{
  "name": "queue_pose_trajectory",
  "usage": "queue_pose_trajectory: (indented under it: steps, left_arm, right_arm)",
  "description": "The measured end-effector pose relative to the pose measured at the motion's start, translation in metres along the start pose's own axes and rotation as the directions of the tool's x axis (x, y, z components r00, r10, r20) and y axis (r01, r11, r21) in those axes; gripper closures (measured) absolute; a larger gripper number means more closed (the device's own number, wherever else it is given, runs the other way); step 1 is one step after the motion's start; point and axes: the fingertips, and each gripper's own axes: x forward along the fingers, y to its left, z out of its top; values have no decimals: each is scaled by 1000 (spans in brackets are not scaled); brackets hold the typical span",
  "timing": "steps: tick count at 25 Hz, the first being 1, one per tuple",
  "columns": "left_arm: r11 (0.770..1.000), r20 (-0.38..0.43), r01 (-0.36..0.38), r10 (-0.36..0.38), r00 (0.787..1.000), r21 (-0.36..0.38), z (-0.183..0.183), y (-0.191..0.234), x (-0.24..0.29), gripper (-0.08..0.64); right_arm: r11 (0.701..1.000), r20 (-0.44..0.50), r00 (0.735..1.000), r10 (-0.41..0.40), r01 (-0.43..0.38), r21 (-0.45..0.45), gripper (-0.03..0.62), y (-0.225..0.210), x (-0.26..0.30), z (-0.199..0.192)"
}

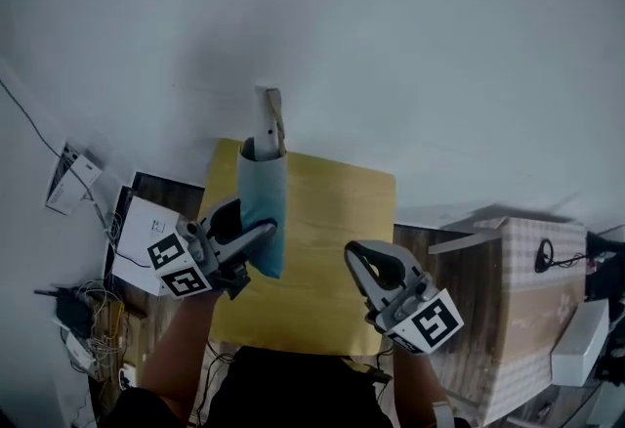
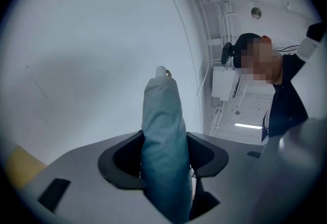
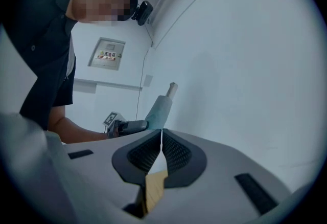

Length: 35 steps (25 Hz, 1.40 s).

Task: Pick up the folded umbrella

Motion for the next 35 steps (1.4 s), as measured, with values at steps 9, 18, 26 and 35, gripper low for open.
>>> queue_pose_trajectory:
  steps: [9,18,26,35]
  left_arm:
    - [991,90,114,-120,989,67,21,-65,-25,304]
    - [995,78,84,-88,993,57,-3,-112,-39,302]
    - [995,150,12,-26,988,97,-18,-183,-45,299]
    - [997,186,-43,30,982,65,-70,-265,-54,298]
  right_arm:
    - [998,50,997,64,-64,-8,571,38,0,23]
    - [985,22,986,167,-166,-49,571,56,-27,15]
    - [971,50,971,232,-228,-76,571,68,-102,33]
    - [959,69,956,285,-283,-31,571,97,-201,9]
